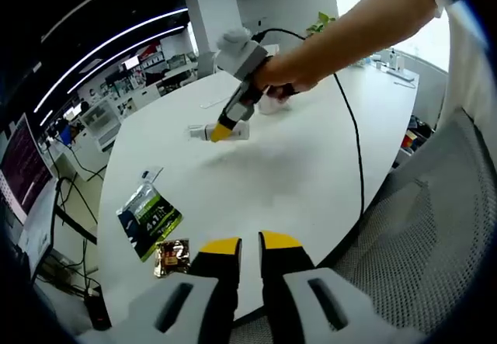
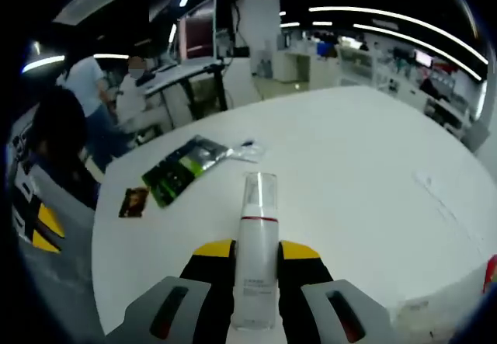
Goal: Arrange the skincare products in the storage area until every visible bottle or jar stands upright without overlapping.
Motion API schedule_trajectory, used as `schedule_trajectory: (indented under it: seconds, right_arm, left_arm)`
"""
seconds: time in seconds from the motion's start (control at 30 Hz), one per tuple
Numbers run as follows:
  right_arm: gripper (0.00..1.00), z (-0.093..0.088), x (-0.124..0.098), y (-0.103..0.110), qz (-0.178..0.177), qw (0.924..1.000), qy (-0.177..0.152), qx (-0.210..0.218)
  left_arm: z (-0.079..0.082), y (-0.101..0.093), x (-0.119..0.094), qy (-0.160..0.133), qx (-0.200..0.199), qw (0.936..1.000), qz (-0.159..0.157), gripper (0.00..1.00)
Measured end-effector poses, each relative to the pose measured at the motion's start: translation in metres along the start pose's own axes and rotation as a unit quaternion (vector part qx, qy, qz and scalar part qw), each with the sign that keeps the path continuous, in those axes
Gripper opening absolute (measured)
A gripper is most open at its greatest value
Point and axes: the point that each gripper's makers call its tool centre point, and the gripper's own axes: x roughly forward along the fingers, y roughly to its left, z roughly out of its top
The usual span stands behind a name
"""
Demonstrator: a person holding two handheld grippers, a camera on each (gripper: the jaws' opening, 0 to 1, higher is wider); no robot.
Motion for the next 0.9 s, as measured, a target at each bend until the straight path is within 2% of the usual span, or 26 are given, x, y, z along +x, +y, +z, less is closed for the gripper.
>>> schedule_trajectory:
  seconds: [0.2, 0.33, 0.43, 0.53, 0.6, 0.63, 0.67, 0.73, 0.8, 0.83, 0.9]
  right_arm:
    - [0.15, -0.016, -0.033, 0.044, 0.03, 0.9992, -0.025, 0.012]
    - [0.15, -0.021, -0.046, 0.061, 0.042, 0.9986, -0.029, 0.013]
    - [0.16, -0.01, -0.059, 0.073, 0.052, 0.9962, -0.061, 0.034]
    - [0.16, 0.001, -0.073, 0.086, 0.063, 0.9934, -0.09, 0.034]
    - [0.16, 0.007, -0.082, 0.093, 0.065, 0.9918, -0.104, 0.036]
    - [0.16, 0.013, -0.088, 0.097, 0.068, 0.9898, -0.12, 0.035]
    - [0.16, 0.016, -0.092, 0.1, 0.072, 0.9886, -0.128, 0.033]
    - [0.16, 0.02, -0.102, 0.105, 0.074, 0.9861, -0.146, 0.028]
    - [0.16, 0.021, -0.108, 0.108, 0.076, 0.9852, -0.152, 0.026]
    - [0.16, 0.02, -0.113, 0.109, 0.075, 0.9847, -0.156, 0.021]
    - [0.16, 0.018, -0.118, 0.112, 0.074, 0.9844, -0.159, 0.017]
  left_arm:
    - [0.006, 0.002, -0.002, -0.015, -0.006, 0.9999, 0.004, 0.08]
    - [0.01, 0.004, -0.004, -0.026, -0.005, 0.9996, 0.007, 0.09]
    - [0.012, 0.005, -0.005, -0.028, -0.008, 0.9995, 0.009, 0.1]
    - [0.015, 0.006, -0.006, -0.034, -0.014, 0.9993, 0.007, 0.11]
    - [0.026, 0.008, -0.01, -0.058, -0.033, 0.9977, 0.007, 0.12]
    - [0.033, 0.008, -0.012, -0.077, -0.054, 0.9956, 0.0, 0.14]
    - [0.035, 0.008, -0.013, -0.082, -0.068, 0.9943, -0.004, 0.15]
    - [0.039, 0.01, -0.015, -0.084, -0.085, 0.9929, -0.009, 0.17]
    - [0.043, 0.009, -0.017, -0.092, -0.121, 0.9882, -0.017, 0.2]
    - [0.05, 0.011, -0.02, -0.11, -0.141, 0.9836, -0.018, 0.2]
    - [0.06, 0.006, -0.025, -0.128, -0.199, 0.9709, -0.038, 0.23]
